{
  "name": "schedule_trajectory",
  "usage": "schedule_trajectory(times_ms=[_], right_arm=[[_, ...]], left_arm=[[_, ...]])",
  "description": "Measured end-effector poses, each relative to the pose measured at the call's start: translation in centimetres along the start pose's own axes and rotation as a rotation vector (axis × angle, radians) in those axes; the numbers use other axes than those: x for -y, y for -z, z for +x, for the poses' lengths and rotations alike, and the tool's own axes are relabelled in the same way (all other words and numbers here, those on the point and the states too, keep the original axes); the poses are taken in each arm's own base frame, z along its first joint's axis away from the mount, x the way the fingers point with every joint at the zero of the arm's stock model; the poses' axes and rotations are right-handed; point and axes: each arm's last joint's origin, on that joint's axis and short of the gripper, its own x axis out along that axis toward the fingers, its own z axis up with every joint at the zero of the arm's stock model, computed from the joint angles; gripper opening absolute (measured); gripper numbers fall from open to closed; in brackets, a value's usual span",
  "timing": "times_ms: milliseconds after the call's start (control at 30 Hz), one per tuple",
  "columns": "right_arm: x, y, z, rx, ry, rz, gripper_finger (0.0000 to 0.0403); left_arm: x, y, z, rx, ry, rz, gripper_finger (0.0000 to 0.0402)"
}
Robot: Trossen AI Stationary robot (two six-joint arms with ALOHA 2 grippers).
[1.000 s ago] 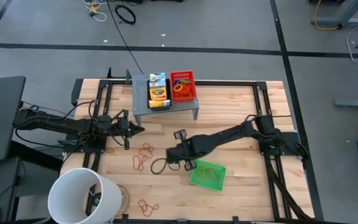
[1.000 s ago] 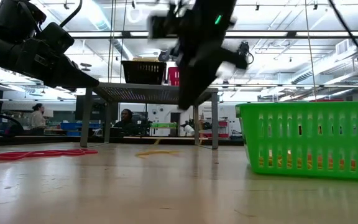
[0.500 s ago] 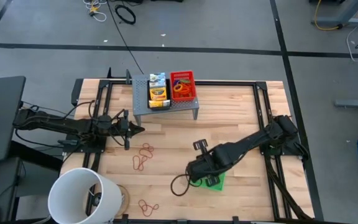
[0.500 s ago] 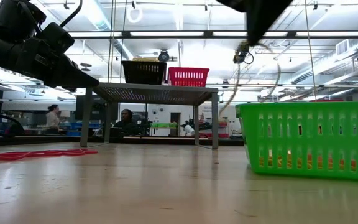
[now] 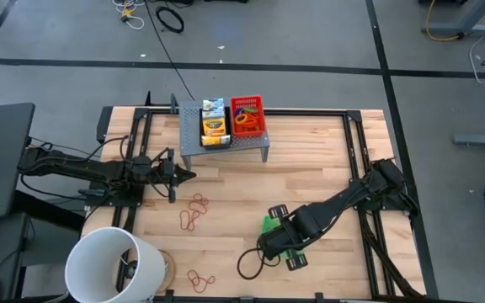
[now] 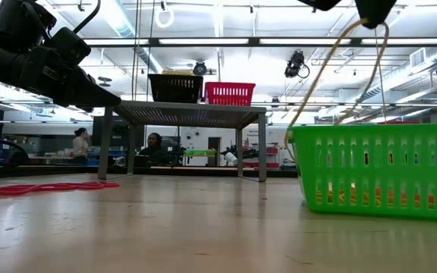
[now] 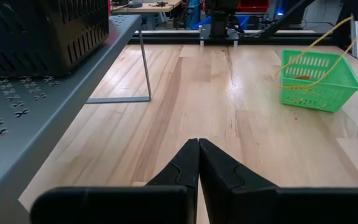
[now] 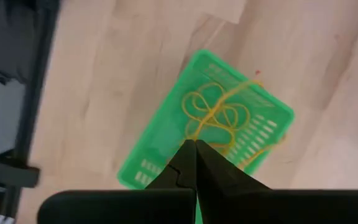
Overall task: Pick & Place Office Desk Supplies
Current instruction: Put the yellow rubber band into the green bin
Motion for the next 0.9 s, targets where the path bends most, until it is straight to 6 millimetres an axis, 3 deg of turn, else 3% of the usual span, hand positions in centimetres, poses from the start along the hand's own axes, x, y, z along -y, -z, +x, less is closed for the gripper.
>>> schedule_trajectory(times_ms=[300,767,900], right_arm=[[0.0,-0.3,0.0,0.032,0.016,-0.013,0.0023],[0.4,-0.5,0.0,0.051,0.051,0.002,0.0165],[1.1,-0.3,0.0,0.026,0.061,0.053,0.0186]], left_arm=[[0.0,0.0,0.0,0.000,0.000,0.003,0.0014],[0.0,0.0,0.0,-0.001,0.000,0.003,0.0014],[0.0,0.0,0.0,0.000,0.001,0.003,0.0014]])
